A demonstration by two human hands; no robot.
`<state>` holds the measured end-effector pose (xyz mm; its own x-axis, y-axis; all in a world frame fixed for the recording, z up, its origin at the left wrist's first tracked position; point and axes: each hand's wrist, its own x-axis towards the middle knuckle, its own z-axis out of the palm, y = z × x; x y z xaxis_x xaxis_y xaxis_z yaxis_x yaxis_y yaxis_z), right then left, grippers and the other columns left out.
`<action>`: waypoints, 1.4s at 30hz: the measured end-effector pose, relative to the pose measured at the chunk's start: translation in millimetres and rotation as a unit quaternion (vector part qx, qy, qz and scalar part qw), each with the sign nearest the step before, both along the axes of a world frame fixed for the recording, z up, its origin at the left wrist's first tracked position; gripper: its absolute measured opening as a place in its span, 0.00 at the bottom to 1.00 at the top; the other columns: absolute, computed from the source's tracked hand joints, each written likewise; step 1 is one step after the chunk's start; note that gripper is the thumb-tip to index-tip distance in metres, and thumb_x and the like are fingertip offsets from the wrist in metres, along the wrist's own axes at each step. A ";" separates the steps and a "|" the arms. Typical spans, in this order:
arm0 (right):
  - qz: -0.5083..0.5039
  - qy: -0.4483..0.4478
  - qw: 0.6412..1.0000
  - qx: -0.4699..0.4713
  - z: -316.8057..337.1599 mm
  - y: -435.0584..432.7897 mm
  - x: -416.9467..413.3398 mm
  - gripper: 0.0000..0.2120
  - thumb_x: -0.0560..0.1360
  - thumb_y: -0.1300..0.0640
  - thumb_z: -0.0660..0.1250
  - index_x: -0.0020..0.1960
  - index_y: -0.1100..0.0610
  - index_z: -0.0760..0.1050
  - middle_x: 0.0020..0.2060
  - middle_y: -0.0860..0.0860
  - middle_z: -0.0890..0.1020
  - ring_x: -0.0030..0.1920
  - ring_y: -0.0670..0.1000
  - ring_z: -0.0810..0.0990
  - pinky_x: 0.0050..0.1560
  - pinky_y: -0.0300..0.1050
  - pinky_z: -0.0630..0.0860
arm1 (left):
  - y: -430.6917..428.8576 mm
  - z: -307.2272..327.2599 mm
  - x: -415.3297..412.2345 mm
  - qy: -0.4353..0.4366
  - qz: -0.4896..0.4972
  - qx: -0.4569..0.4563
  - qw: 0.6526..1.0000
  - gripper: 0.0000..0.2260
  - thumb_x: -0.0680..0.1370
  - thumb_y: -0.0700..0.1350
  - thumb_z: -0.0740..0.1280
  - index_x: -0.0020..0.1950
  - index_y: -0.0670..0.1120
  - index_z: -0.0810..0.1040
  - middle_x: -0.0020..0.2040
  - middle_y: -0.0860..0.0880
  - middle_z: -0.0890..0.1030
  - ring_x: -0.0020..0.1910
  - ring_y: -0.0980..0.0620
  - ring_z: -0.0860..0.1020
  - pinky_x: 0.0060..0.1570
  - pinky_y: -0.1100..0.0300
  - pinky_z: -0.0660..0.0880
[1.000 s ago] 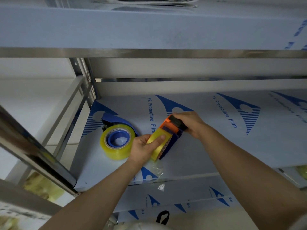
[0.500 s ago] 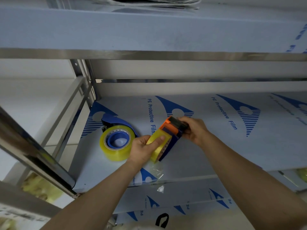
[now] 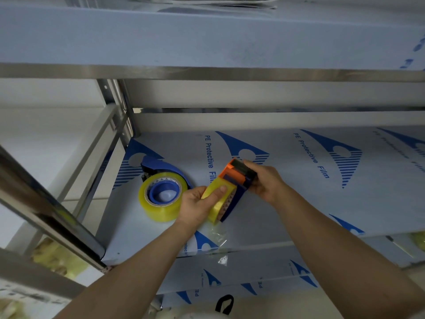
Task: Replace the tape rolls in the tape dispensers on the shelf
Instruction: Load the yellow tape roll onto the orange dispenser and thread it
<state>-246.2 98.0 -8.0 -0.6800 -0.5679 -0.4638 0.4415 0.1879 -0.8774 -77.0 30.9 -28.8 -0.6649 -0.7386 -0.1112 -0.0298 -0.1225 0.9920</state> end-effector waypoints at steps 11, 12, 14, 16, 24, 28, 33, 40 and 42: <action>-0.116 0.203 0.972 0.011 17.3 1.8 13.1 0.09 0.73 0.59 0.60 0.34 0.55 0.70 0.33 0.49 0.75 0.36 0.48 0.74 0.38 0.41 0.71 | -15.6 32.2 -23.5 -0.002 0.093 0.129 0.987 0.16 0.74 0.57 0.66 0.42 0.44 0.77 0.41 0.45 0.82 0.42 0.47 0.82 0.47 0.54 0.80; -0.103 0.262 0.960 0.006 21.1 3.6 19.1 0.09 0.73 0.58 0.63 0.34 0.55 0.72 0.33 0.48 0.76 0.36 0.47 0.74 0.40 0.42 0.71 | -18.6 39.7 -28.1 0.004 0.099 0.150 0.984 0.18 0.75 0.59 0.65 0.44 0.44 0.77 0.44 0.44 0.82 0.45 0.45 0.82 0.50 0.50 0.80; -0.001 0.297 0.954 -0.032 25.4 4.9 33.8 0.05 0.71 0.55 0.69 0.40 0.56 0.78 0.36 0.46 0.79 0.39 0.44 0.77 0.43 0.39 0.74 | -22.9 49.6 -36.3 0.011 0.106 0.173 0.979 0.20 0.75 0.60 0.63 0.46 0.42 0.76 0.44 0.44 0.81 0.44 0.45 0.81 0.50 0.49 0.79; 0.129 0.339 0.932 -0.022 26.2 3.0 44.8 0.14 0.67 0.52 0.75 0.50 0.55 0.78 0.42 0.44 0.80 0.44 0.42 0.79 0.46 0.34 0.75 | -23.6 56.8 -41.8 0.036 0.097 0.206 0.973 0.20 0.78 0.59 0.60 0.46 0.41 0.75 0.43 0.43 0.81 0.42 0.46 0.81 0.47 0.50 0.79; 0.210 0.554 0.802 0.079 29.4 -8.6 43.7 0.16 0.71 0.51 0.71 0.53 0.60 0.76 0.49 0.57 0.81 0.49 0.56 0.79 0.45 0.51 0.77 | -37.7 65.5 -40.4 -0.019 0.054 0.170 0.984 0.20 0.81 0.56 0.52 0.47 0.41 0.73 0.40 0.44 0.78 0.40 0.48 0.77 0.46 0.53 0.75; 0.224 0.601 0.755 0.136 32.8 -20.8 41.0 0.17 0.72 0.53 0.70 0.59 0.56 0.75 0.56 0.56 0.79 0.56 0.59 0.76 0.48 0.45 0.73 | -51.7 55.7 -26.4 -0.142 0.110 -0.047 0.983 0.22 0.80 0.57 0.54 0.38 0.42 0.75 0.39 0.45 0.77 0.38 0.47 0.74 0.41 0.56 0.72; 0.261 0.645 0.682 0.225 20.7 -38.6 38.5 0.20 0.74 0.53 0.66 0.65 0.47 0.71 0.60 0.56 0.77 0.60 0.65 0.73 0.55 0.54 0.76 | -59.3 44.4 -0.5 -0.084 0.211 -0.131 0.965 0.15 0.79 0.42 0.56 0.50 0.41 0.82 0.47 0.47 0.79 0.49 0.46 0.77 0.54 0.52 0.74; 0.308 0.644 0.647 0.268 -0.3 -49.3 49.6 0.16 0.73 0.55 0.66 0.61 0.53 0.74 0.59 0.57 0.78 0.58 0.63 0.74 0.54 0.49 0.73 | -59.6 33.3 32.8 -0.247 0.151 -0.258 0.922 0.06 0.76 0.44 0.61 0.46 0.48 0.78 0.48 0.48 0.80 0.49 0.46 0.76 0.56 0.52 0.71; 0.318 0.644 0.638 0.276 -5.9 -51.6 52.0 0.16 0.74 0.55 0.65 0.62 0.53 0.74 0.60 0.57 0.77 0.59 0.62 0.74 0.54 0.49 0.73 | -56.4 32.2 39.8 -0.302 0.116 -0.285 0.902 0.05 0.74 0.46 0.63 0.47 0.51 0.77 0.51 0.51 0.80 0.52 0.47 0.76 0.60 0.51 0.64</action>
<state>-194.1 46.4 -13.9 -0.4114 -0.9115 -0.0014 -0.9001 0.4065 -0.1569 -37.3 -25.6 3.4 -0.4310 -0.9014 0.0410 -0.6250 0.3310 0.7070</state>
